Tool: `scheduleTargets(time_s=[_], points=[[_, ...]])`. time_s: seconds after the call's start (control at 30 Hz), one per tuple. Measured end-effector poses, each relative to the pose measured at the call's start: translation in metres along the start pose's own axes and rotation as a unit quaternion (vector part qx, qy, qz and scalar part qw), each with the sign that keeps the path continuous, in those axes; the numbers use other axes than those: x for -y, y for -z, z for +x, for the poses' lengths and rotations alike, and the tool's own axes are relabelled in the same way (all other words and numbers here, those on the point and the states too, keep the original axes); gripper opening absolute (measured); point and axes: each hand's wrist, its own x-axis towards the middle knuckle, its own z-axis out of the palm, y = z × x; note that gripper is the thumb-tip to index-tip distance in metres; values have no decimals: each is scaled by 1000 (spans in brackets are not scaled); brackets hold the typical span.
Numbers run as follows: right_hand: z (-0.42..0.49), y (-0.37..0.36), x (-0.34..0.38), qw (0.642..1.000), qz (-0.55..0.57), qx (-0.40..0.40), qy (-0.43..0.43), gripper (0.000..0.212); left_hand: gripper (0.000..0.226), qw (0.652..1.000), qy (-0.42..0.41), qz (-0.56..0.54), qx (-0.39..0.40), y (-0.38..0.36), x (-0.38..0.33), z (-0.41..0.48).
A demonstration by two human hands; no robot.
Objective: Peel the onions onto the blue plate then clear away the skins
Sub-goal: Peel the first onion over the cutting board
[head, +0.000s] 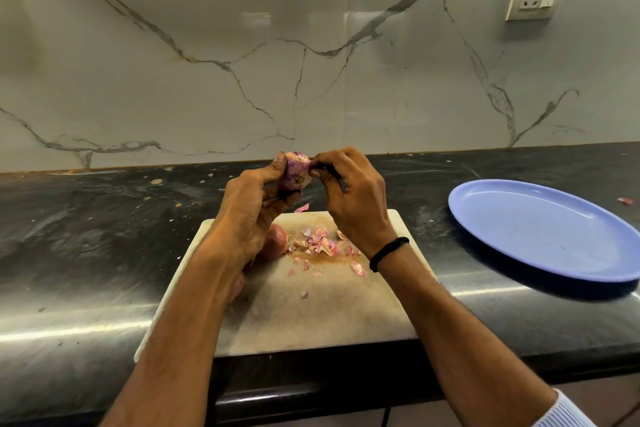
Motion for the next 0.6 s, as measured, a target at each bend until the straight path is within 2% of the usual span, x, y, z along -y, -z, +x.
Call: scheduleTargets(time_s=[0.23,0.6], points=[[-2,-2,0,999,-36,35,-4,16,37,1000,-4,9,4,0,2,2],[-3,-2,2,995,-39,90,-32,17,24,997,-4,-63,-37,-1,-4,-2]])
